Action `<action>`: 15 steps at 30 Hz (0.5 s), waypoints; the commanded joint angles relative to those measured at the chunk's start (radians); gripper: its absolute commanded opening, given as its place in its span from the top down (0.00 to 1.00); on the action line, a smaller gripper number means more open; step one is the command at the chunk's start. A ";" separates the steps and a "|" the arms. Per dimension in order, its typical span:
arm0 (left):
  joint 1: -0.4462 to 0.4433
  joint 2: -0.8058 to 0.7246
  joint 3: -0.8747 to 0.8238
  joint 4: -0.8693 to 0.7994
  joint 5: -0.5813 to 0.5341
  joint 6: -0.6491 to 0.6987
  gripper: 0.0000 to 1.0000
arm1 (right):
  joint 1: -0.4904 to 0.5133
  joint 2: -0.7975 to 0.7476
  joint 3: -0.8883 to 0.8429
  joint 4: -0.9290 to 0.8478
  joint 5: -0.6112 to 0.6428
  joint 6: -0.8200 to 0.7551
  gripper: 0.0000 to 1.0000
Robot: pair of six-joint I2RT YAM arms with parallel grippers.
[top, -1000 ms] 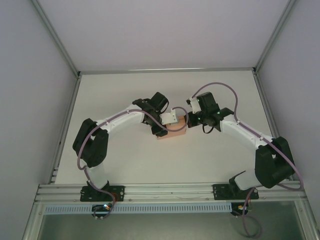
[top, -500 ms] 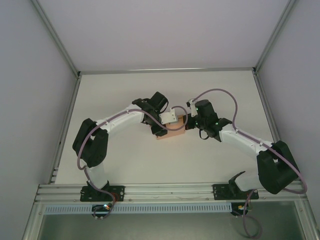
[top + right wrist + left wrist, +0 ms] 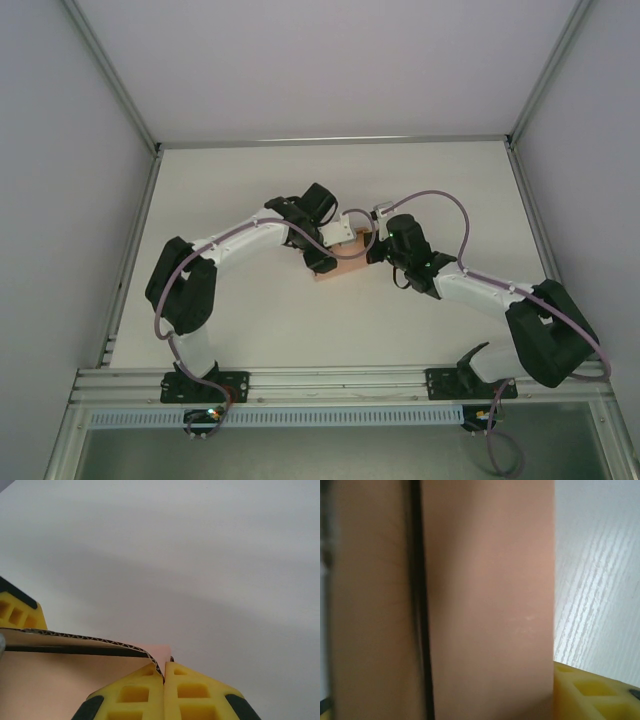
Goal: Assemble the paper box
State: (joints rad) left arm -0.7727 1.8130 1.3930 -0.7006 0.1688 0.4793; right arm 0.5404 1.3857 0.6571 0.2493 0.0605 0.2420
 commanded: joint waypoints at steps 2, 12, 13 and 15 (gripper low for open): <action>-0.006 -0.063 0.029 0.020 -0.015 -0.044 0.39 | 0.013 0.040 -0.057 -0.228 0.024 0.008 1.00; -0.006 -0.200 -0.054 0.096 -0.163 -0.232 0.15 | 0.036 -0.016 -0.088 -0.199 0.043 0.003 1.00; -0.006 -0.220 -0.071 0.097 -0.176 -0.275 0.15 | 0.038 -0.016 -0.084 -0.208 0.043 0.006 1.00; -0.007 -0.263 -0.106 0.086 -0.185 -0.341 0.20 | 0.042 -0.017 -0.079 -0.216 0.050 0.007 1.00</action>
State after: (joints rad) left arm -0.7727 1.6062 1.3273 -0.6098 0.0418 0.2752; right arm 0.5674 1.3373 0.6209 0.2440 0.1032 0.2420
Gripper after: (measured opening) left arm 0.806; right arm 0.046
